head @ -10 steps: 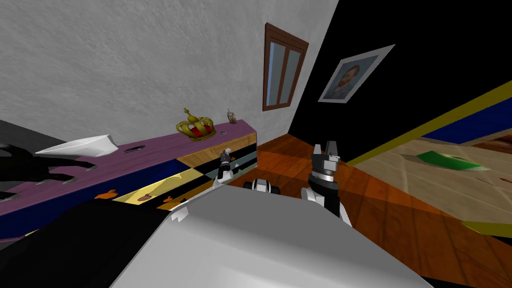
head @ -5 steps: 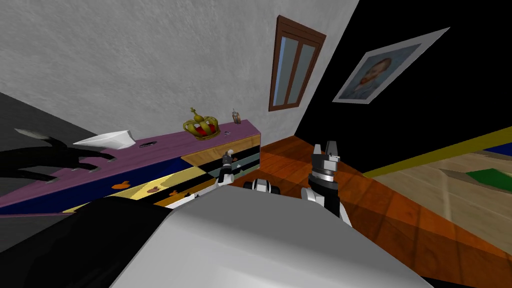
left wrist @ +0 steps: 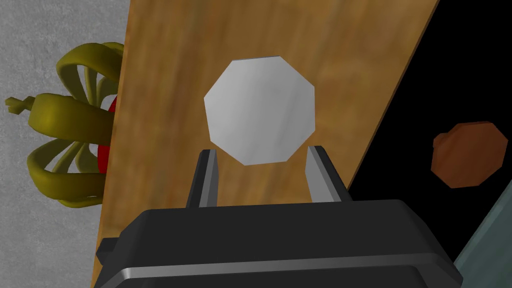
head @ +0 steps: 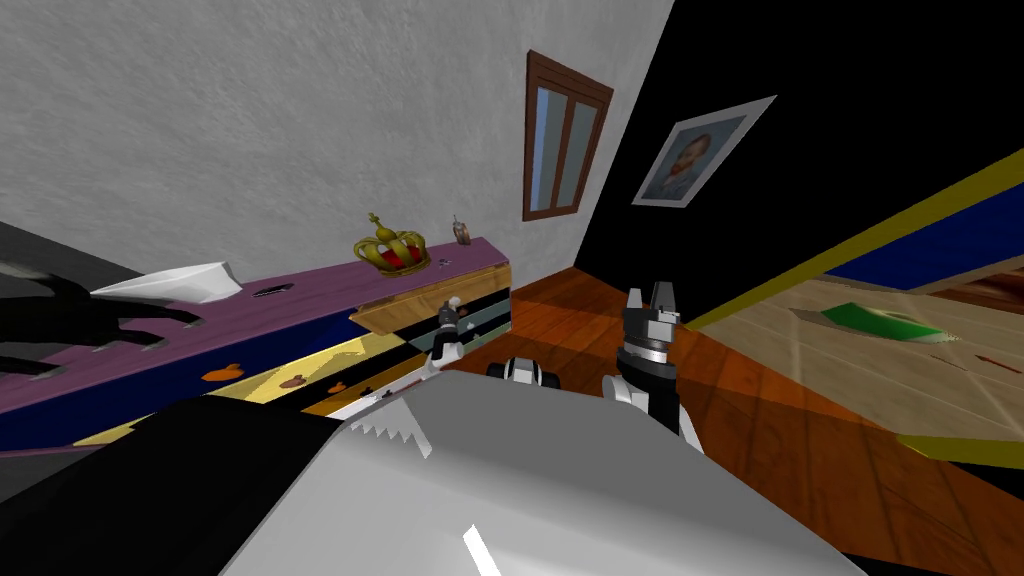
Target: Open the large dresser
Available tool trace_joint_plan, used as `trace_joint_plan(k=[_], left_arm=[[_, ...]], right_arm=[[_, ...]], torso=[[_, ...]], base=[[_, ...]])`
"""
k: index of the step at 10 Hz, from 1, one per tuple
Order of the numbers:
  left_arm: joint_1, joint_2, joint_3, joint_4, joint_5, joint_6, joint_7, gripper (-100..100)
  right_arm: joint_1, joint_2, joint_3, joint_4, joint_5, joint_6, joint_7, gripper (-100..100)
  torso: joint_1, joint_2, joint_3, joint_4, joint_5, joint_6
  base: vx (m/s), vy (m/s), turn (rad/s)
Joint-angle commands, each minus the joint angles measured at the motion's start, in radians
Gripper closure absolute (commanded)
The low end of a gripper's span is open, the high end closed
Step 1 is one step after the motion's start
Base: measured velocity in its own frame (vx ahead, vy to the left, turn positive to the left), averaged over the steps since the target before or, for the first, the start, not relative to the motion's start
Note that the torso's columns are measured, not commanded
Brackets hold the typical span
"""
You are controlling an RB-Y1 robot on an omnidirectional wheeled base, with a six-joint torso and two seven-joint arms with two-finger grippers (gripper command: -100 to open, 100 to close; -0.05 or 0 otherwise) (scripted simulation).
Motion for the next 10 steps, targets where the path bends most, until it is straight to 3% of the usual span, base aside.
trace_joint_plan(k=[1, 2, 10], left_arm=[[-0.055, 0.005, 0.049, 0.038, 0.020, 0.023, -0.022, 100], [-0.034, 0.006, 0.039, 0.027, 0.015, 0.013, -0.014, 100], [-0.020, -0.011, 0.029, 0.006, 0.011, 0.025, -0.022, 100]], right_arm=[[0.000, 0.000, 0.000, 0.000, 0.000, 0.000, 0.000, 0], [0.000, 0.000, 0.000, 0.000, 0.000, 0.000, 0.000, 0], [0.000, 0.000, 0.000, 0.000, 0.000, 0.000, 0.000, 0]], torso=[[0.003, -0.001, -0.001, 0.000, 0.000, 0.000], [0.001, -0.002, -0.001, 0.000, 0.000, 0.002], [0.002, 0.001, 0.001, 0.000, 0.001, -0.002]], base=[[-0.156, -0.092, -0.215], [-0.077, -0.045, -0.029], [-0.123, -0.108, 0.014]])
